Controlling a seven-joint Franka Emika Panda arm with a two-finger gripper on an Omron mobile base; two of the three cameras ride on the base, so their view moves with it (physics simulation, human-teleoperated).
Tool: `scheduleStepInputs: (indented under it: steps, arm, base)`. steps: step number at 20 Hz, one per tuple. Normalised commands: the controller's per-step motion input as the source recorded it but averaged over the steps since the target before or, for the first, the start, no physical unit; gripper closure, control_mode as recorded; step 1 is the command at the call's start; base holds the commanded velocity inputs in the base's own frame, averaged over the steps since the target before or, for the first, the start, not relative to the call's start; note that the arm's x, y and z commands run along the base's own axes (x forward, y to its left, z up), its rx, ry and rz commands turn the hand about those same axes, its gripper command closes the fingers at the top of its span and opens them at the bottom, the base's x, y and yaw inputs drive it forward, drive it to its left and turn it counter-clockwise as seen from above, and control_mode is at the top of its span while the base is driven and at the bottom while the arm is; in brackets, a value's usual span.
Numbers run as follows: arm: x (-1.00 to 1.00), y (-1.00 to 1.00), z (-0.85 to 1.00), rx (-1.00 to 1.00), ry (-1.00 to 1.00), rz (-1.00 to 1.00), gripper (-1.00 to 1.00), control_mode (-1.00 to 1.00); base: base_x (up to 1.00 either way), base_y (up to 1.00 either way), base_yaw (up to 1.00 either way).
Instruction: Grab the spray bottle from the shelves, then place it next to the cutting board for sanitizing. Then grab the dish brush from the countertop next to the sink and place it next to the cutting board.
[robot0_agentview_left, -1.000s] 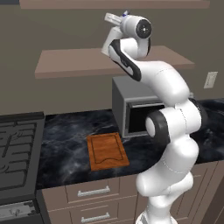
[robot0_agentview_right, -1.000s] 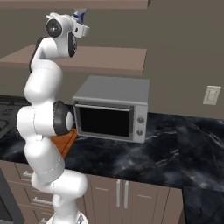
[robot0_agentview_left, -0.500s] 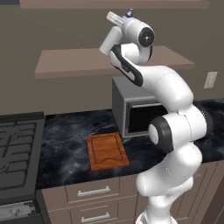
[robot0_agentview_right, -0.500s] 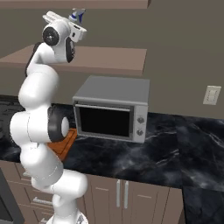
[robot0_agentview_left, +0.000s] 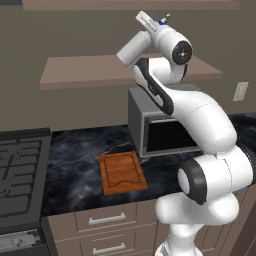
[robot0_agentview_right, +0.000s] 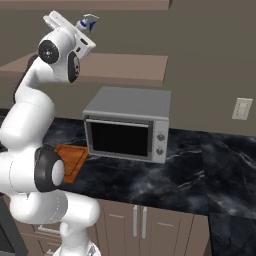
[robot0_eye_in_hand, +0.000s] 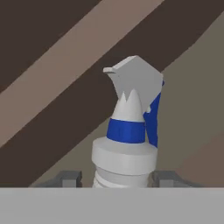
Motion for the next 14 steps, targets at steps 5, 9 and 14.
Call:
scheduleStepInputs:
  steps: [5,9,14]
  arm:
    - [-0.93,-0.31,0.04,0.13,0.01,-0.02,1.0,-1.0]
    - [-1.0,0.08,0.09,-0.1,0.0,0.0,1.0,-1.0]
    - [-1.0,0.57,-0.21,-0.25,0.07,0.02,1.0,-1.0]
  base:
    - [0.0,0.0,0.0]
    - [0.0,0.0,0.0]
    - [0.0,0.0,0.0]
